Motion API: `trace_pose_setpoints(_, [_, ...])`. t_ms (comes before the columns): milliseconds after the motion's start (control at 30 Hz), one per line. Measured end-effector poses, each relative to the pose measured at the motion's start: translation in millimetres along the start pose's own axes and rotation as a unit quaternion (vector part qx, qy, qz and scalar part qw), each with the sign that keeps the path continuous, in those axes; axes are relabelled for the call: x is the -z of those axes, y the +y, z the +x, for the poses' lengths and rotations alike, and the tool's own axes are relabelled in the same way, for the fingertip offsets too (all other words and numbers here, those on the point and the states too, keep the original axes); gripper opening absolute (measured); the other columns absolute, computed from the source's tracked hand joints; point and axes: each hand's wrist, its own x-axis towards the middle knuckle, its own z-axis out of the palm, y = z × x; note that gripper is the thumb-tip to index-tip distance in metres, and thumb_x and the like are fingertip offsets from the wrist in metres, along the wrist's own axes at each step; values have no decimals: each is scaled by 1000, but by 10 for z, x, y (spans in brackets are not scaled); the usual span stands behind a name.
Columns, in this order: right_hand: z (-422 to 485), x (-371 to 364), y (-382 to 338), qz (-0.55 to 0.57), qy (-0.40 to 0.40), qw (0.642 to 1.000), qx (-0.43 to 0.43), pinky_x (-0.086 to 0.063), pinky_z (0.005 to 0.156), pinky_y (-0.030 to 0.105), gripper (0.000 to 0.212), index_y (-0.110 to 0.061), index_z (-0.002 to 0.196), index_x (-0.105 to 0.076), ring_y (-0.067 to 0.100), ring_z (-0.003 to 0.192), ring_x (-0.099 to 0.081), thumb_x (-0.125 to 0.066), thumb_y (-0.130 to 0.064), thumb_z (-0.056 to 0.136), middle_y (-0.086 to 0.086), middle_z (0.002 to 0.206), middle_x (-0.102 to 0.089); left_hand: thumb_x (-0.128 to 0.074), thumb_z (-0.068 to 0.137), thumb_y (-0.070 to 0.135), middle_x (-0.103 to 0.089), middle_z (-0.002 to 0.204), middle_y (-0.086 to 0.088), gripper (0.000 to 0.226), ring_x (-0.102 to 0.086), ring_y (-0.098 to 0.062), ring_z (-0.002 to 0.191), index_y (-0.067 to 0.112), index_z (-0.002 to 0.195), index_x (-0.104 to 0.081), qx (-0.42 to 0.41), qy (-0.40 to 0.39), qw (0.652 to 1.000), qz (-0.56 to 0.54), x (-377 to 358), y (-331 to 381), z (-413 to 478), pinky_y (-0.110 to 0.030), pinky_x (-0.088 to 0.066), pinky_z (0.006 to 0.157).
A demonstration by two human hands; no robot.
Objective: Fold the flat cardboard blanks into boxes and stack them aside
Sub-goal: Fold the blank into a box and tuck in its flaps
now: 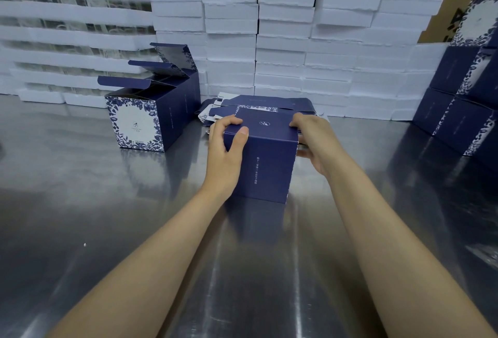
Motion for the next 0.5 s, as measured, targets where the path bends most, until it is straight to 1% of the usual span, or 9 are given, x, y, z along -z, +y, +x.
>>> trace_pose_setpoints(100, [22,-8,31,15,25,999,17,-33,69,34,3,-15,85,-50,21,75,-39,-52,-16,83,8,82,-47,-51,87,36,-54,120,9,12,-47,0,116,36,99,-54,-10,-1,1000,0,3,-7,-2,-4,-30,92])
trace_pose_setpoints(200, [37,-8,60,36,56,997,26,-30,69,34,5,-13,83,-49,21,75,-40,-54,-15,84,7,82,-47,-50,88,35,-53,118,14,13,-47,3,115,34,101,-55,-20,-7,1000,0,0,-26,0,-3,-29,91])
trace_pose_setpoints(267, [41,-9,83,44,81,995,33,-32,66,34,11,-10,75,-52,21,72,-42,-56,-15,85,7,79,-49,-50,88,35,-54,119,12,15,-47,1,115,33,101,-55,-19,-9,1000,-2,3,-37,1,-3,-30,92])
trace_pose_setpoints(367, [55,-1,112,49,113,992,39,-39,66,33,20,-16,65,-54,22,70,-48,-59,-15,84,6,76,-57,-50,88,36,-55,120,8,17,-48,-1,116,31,103,-56,-19,-13,1000,-11,6,-51,-2,-5,-31,93])
trace_pose_setpoints(500, [85,35,109,47,141,988,43,-38,63,31,23,-17,63,-48,20,63,-43,-58,-13,83,1,67,-51,-49,90,33,-57,119,12,20,-49,-1,117,24,106,-58,-23,-18,999,-14,9,-62,-2,-9,-32,96])
